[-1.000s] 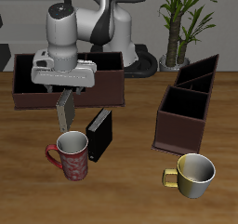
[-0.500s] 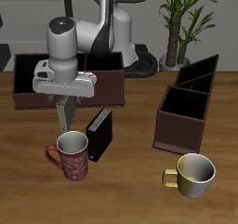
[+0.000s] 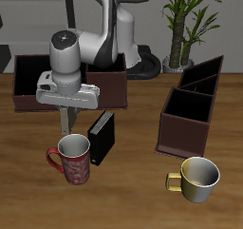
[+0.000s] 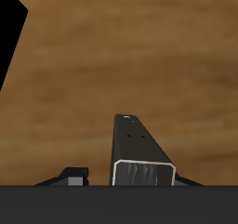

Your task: Place the yellow book into the left desk caddy's right compartment and place the black book into the left desk caddy's back compartment

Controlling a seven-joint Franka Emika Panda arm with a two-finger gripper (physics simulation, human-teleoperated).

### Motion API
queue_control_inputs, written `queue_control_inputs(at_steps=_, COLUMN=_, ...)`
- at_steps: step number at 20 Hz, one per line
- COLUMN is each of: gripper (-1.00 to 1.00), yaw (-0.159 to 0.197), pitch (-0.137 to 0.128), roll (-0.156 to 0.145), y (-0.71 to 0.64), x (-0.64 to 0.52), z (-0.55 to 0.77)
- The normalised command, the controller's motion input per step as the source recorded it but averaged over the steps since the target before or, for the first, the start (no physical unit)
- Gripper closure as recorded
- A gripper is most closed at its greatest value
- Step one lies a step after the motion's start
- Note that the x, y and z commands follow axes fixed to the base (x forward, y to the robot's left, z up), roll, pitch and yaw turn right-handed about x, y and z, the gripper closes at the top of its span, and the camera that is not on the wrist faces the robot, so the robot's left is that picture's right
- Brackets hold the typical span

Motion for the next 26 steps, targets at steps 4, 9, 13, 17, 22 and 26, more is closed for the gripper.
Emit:
queue_control_inputs(at_steps=4, gripper=1.0, yaw=-0.005, pitch=-0.003, roll=0.014, y=0.07, x=0.0, z=0.15)
queue_control_inputs(at_steps=9, gripper=1.0, yaw=0.011, pitch=-0.03, roll=-0.016, y=0.25, x=0.05, z=0.54)
queue_control_inputs(at_steps=13, gripper=1.0, yaw=-0.031, pitch=-0.023, roll=-0.022, y=0.42, x=0.13, z=0.95)
queue_control_inputs(at_steps=17, gripper=1.0, yaw=-0.015, pitch=-0.04, roll=-0.01, y=0.32, x=-0.04, z=0.84)
queue_control_inputs(at_steps=22, gripper=1.0, yaw=-0.02, pitch=-0.015, roll=0.017, y=0.46, x=-0.19, z=0.82)
queue_control_inputs(at_steps=26, gripper=1.0, yaw=0.031, pitch=-0.052, roll=0.062, y=0.61, x=-0.26, z=0.7)
